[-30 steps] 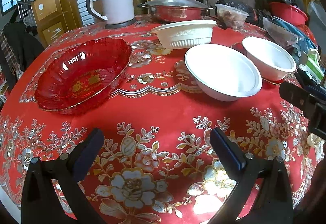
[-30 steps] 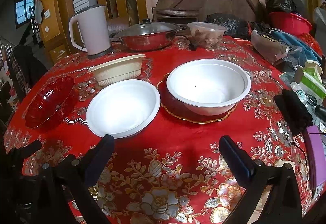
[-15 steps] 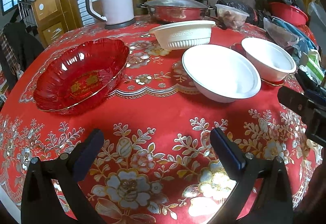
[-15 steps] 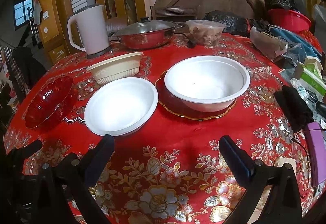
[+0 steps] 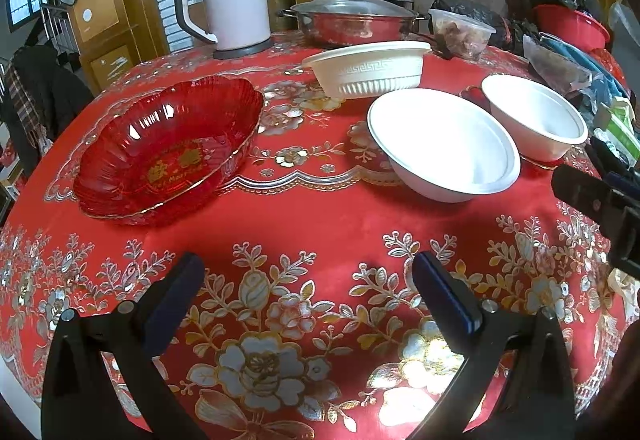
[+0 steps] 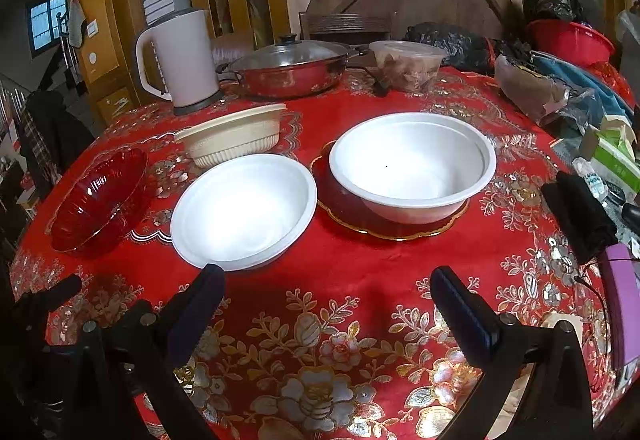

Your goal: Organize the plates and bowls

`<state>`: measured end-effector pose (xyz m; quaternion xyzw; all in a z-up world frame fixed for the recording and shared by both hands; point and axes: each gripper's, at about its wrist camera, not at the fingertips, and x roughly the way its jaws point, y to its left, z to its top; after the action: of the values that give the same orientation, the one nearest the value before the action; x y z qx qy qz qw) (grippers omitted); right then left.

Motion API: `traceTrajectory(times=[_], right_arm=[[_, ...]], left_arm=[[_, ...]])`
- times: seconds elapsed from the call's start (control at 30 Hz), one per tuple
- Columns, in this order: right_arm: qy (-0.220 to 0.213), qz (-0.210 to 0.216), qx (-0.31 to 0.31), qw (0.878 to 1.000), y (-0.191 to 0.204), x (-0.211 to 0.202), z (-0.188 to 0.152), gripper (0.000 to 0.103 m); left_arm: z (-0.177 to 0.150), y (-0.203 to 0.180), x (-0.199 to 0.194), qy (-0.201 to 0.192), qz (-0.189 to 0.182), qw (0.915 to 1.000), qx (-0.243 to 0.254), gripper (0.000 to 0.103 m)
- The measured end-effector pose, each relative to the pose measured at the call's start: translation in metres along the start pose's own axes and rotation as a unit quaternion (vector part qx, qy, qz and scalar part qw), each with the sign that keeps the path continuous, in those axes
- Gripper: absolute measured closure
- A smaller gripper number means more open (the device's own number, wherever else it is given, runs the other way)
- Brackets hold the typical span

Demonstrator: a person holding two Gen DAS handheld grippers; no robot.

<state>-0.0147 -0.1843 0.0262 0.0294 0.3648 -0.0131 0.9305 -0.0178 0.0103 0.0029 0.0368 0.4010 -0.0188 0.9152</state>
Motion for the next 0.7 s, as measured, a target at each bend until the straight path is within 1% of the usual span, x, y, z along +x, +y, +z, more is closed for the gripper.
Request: traceTrajectory(times=[0.7], right_arm=[[0.010,0.001,0.002,1.000,0.0001,0.0081,-0.0024,0.000]], left_arm=[[0.0007,-0.0009,0.0059,0.006,-0.001,1.0000,-0.004,0.000]])
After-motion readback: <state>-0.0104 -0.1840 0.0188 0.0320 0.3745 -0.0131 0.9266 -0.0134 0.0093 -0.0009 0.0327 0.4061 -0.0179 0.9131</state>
